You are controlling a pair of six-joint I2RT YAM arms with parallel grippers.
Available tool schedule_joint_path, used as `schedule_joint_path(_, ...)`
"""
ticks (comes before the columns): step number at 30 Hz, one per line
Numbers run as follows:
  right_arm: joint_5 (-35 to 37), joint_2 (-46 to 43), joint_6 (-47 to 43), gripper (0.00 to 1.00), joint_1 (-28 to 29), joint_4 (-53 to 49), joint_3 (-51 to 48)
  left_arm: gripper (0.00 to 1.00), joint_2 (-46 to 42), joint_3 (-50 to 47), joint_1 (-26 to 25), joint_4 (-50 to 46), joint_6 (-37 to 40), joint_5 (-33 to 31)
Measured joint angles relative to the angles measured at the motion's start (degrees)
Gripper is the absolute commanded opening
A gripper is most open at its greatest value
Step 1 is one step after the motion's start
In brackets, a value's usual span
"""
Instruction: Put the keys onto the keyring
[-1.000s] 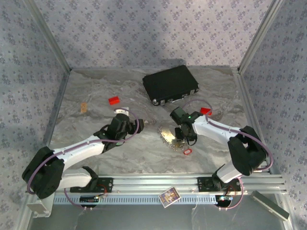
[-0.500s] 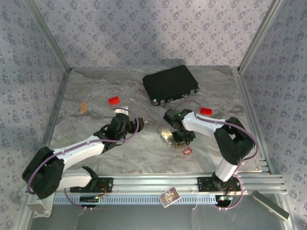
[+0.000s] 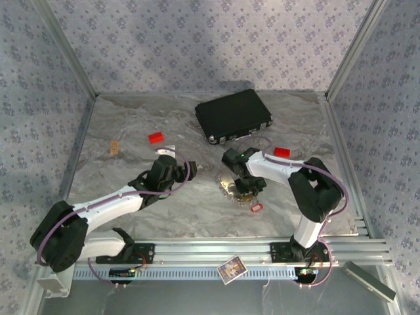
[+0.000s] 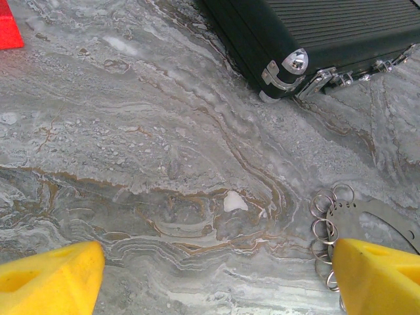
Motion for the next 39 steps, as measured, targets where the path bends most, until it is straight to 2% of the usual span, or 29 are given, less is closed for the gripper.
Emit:
schedule_joint_path(7,0.98,1.16,-0.42,0.26,0.0,-0.42,0.72,0.89,0.0,0.0,0.0,0.0,0.0,0.0)
schedule_joint_path(12,1.14,1.16,-0.9,0.36,0.26,-0.7,0.74,0.89,0.0,0.0,0.0,0.0,0.0,0.0)
schedule_joint_path(15,1.11,1.16,-0.81,0.38,0.81,-1.16,0.72,0.89,0.0,0.0,0.0,0.0,0.0,0.0)
schedule_joint_path(22,0.11,-0.17,-0.28,0.39,2.34,-1.99,-0.15,0.89,0.0,0.0,0.0,0.0,0.02,0.0)
schedule_joint_path(31,-5.88,-5.44,0.98,0.38,3.32,-2.08,-2.32,0.89,0.0,0.0,0.0,0.0,0.02,0.0)
schedule_joint_path(39,-6.08,-9.57,0.68,0.36,0.57,-1.6,-2.45,0.9,-0.11,0.0,0.0,-0.02,0.02,0.0)
